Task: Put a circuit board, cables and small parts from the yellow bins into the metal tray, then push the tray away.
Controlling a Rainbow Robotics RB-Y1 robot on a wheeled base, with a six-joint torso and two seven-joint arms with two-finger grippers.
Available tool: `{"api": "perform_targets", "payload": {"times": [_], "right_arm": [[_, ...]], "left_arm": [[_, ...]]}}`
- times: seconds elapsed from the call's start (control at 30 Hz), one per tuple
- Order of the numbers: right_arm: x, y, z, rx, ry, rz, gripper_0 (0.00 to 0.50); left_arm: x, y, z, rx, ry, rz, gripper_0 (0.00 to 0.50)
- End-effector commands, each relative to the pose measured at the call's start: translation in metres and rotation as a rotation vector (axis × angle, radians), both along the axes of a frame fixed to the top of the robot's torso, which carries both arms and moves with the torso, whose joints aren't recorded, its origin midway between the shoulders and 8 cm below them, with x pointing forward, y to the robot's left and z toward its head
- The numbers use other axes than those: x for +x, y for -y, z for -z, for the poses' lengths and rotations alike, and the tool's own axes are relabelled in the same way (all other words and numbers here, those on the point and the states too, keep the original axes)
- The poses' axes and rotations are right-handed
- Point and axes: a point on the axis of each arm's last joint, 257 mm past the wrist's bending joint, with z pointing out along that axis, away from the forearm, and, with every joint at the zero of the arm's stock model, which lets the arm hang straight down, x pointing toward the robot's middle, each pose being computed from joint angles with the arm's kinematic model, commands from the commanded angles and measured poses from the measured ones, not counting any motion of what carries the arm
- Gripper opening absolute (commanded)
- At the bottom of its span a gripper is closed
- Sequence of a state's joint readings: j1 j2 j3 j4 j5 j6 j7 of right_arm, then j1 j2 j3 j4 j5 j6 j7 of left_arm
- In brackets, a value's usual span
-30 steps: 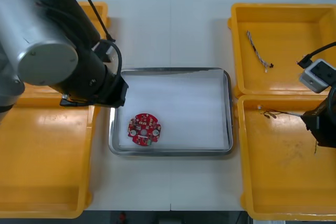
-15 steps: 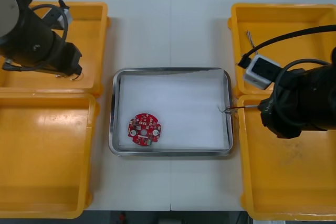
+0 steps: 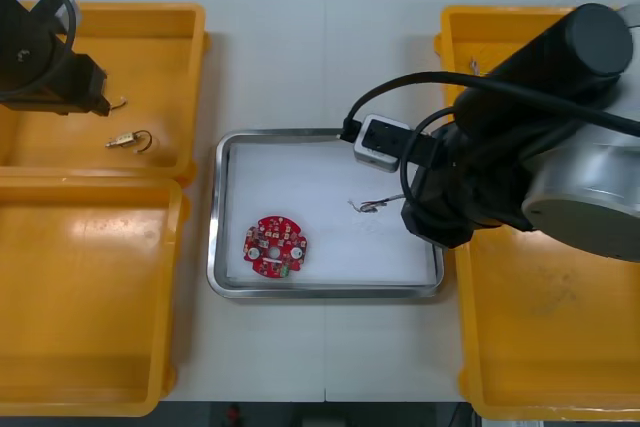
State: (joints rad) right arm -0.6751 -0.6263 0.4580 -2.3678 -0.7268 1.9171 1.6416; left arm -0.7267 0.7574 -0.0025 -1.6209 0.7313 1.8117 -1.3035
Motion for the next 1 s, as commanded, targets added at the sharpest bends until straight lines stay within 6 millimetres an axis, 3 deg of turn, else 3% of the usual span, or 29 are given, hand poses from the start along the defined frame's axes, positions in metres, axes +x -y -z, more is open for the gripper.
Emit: {"api": "perform_targets", "payload": {"times": [0.03,0.23,0.37,0.73,1.0], "right_arm": [[0.004,-0.026,0.005,-0.029,0.018,-0.030,0.000],[0.007,-0.015,0.043,-0.144,-0.023,-0.018,0.000],[0.010,-0.021,0.060,-0.172,-0.013,-0.044,0.000],[0.030,-0.042,0.080,-0.120,-0.006,-0.014,0.000],[0.037,-0.047,0.111,-0.100,-0.037,-0.009,0.000]], "left_arm": [[0.031,-0.021,-0.043,0.054,0.118,0.039,0.500],[0.059,-0.035,-0.042,0.060,0.182,0.062,0.500],[0.076,-0.036,-0.041,0.046,0.207,0.062,0.500],[0.114,-0.032,-0.029,0.030,0.263,0.040,0.500],[0.133,-0.033,-0.014,0.041,0.295,0.044,0.500]]}}
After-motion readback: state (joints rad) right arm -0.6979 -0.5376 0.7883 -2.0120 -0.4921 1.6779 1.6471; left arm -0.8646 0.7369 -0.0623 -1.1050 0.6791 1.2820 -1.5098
